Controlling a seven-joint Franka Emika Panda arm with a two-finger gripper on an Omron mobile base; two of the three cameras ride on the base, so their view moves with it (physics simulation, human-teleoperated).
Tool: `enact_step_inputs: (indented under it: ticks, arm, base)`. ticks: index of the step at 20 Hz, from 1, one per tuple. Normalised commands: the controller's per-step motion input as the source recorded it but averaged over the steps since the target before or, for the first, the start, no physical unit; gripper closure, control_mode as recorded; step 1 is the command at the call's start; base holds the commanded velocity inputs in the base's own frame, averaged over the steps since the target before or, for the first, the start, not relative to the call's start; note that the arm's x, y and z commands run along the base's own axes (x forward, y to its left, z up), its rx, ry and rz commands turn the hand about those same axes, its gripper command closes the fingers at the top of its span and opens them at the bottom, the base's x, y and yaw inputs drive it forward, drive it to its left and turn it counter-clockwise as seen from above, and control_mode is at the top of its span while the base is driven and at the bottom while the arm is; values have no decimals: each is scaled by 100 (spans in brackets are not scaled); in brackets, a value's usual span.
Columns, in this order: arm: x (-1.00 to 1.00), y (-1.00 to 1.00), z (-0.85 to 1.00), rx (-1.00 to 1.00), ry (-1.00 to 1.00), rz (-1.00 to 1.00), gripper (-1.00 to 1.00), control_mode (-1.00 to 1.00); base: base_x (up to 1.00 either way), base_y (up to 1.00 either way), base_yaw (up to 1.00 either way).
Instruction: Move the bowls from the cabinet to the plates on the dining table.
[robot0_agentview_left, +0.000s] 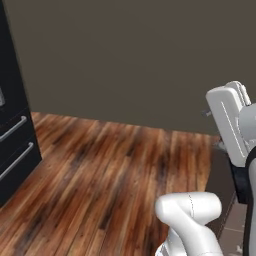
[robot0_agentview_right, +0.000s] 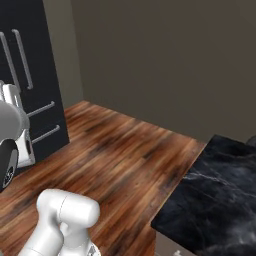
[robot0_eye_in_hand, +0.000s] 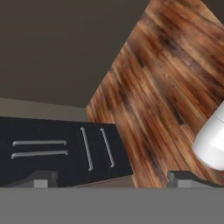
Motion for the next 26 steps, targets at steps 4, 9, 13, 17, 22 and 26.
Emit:
enact_step_inputs:
  ticks: [4,9,13,17,22,26]
  arm:
    - [0,0,0,0,0,0,-100,100]
    - [0,0,0,0,0,0,-100,100]
    - [0,0,0,0,0,0,-100,100]
    - [0,0,0,0,0,0,-100,100]
    - [0,0,0,0,0,0,-100,100]
    - [0,0,0,0,0,0,-100,100]
  base:
    - [-5,40,15]
    - [-5,40,15]
    - [-5,40,15]
    - [-5,40,15]
    - [-4,41,15]
    - [-4,41,14]
